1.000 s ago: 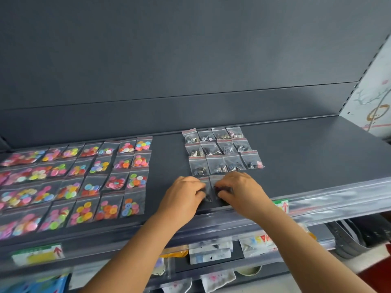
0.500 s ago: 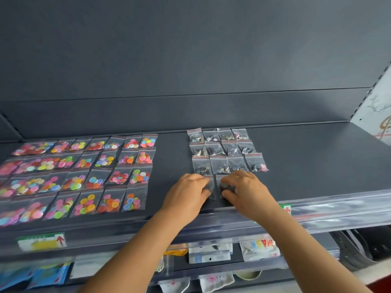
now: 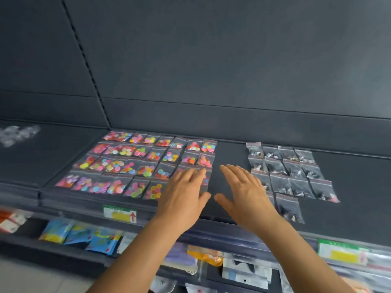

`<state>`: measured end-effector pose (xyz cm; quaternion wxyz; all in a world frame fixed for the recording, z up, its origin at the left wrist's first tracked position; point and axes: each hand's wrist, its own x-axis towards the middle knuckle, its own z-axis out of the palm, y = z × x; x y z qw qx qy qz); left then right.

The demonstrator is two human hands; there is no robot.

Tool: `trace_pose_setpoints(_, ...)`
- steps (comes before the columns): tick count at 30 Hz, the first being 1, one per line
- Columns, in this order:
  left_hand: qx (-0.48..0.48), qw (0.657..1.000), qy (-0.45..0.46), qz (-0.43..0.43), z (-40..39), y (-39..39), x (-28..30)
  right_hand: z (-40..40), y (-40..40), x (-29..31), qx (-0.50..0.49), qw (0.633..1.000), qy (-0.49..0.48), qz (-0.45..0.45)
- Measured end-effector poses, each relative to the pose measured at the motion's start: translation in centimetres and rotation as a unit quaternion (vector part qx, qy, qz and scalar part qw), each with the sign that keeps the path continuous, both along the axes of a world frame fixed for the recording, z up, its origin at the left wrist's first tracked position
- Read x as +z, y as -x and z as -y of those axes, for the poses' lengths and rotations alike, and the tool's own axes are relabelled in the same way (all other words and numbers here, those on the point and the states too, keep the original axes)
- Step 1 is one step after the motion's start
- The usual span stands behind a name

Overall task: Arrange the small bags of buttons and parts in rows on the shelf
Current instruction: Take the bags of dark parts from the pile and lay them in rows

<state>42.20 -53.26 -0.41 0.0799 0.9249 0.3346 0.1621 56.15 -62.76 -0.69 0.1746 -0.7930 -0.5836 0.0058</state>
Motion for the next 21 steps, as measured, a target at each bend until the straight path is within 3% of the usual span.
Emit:
trace_pose_setpoints(8, 0.094, 0.996, -0.003, 0.003, -7.5, 12.2, 0.3, -9.5, 10.5, 0.9, 0.087, 0.996, -0.007, 0.001)
trace_pose_setpoints(21, 0.161, 0.986, -0.039, -0.015, -19.9, 32.4, 1.0, -25.1, 30.0, 1.0, 0.158, 0.987, -0.007, -0.022)
